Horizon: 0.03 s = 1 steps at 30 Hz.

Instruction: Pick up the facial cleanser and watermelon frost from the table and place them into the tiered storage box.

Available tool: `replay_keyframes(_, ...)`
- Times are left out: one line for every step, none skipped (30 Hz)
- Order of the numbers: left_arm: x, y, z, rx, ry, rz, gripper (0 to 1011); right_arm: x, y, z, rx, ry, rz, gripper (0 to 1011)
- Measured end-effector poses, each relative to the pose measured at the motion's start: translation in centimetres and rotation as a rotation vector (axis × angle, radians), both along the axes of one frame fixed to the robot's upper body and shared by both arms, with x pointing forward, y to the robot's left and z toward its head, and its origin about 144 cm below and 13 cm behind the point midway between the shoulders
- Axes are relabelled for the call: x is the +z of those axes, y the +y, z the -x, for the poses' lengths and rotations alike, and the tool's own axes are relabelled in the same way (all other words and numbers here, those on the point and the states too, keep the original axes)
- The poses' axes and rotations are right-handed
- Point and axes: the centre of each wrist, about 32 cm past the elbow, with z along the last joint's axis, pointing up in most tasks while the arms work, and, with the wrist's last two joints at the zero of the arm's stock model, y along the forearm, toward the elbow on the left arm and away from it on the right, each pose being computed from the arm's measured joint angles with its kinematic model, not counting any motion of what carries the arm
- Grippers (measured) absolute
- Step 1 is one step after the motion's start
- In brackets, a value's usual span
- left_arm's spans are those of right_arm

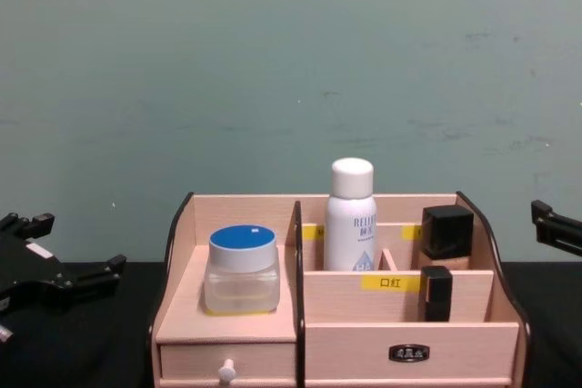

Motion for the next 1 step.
replay_keyframes(0.0, 0.0, 0.0, 0.0, 0.0, 0.0, 1001, 0.01, 0.0, 0.0, 0.0, 0.0, 0.0, 1002)
